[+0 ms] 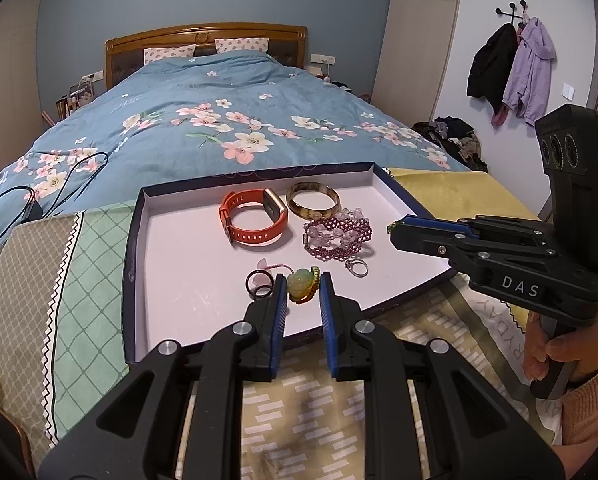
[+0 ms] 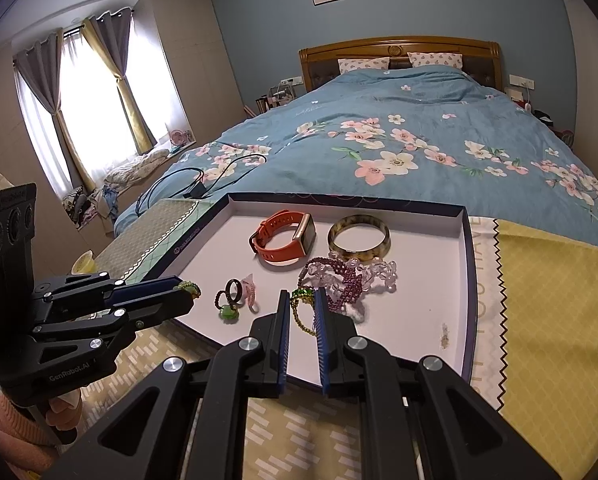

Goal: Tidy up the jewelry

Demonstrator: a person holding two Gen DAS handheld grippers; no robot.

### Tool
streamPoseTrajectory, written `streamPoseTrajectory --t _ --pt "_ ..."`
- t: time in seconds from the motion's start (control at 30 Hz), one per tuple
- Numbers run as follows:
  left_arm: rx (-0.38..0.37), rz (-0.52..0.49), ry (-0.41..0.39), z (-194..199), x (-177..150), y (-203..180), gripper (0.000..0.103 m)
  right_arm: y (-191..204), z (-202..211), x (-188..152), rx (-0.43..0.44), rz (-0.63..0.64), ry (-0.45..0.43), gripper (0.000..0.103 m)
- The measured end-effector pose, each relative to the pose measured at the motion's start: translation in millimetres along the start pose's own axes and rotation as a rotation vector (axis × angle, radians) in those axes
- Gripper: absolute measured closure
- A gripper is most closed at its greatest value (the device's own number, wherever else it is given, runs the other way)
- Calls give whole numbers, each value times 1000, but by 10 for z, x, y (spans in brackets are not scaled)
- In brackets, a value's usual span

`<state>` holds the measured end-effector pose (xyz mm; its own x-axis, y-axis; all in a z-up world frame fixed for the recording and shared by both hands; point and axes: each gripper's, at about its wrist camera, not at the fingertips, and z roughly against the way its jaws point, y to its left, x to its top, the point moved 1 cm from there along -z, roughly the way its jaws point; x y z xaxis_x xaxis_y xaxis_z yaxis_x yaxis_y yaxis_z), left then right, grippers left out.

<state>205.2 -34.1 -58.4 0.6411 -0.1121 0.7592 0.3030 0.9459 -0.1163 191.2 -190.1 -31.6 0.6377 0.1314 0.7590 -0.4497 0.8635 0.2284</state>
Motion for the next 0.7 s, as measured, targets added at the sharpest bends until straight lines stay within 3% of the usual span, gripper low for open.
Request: streamPoseTrajectory --t 0.7 --pt "8 12 15 -76 7 27 86 -55 -111 -48 -13 -2 20 93"
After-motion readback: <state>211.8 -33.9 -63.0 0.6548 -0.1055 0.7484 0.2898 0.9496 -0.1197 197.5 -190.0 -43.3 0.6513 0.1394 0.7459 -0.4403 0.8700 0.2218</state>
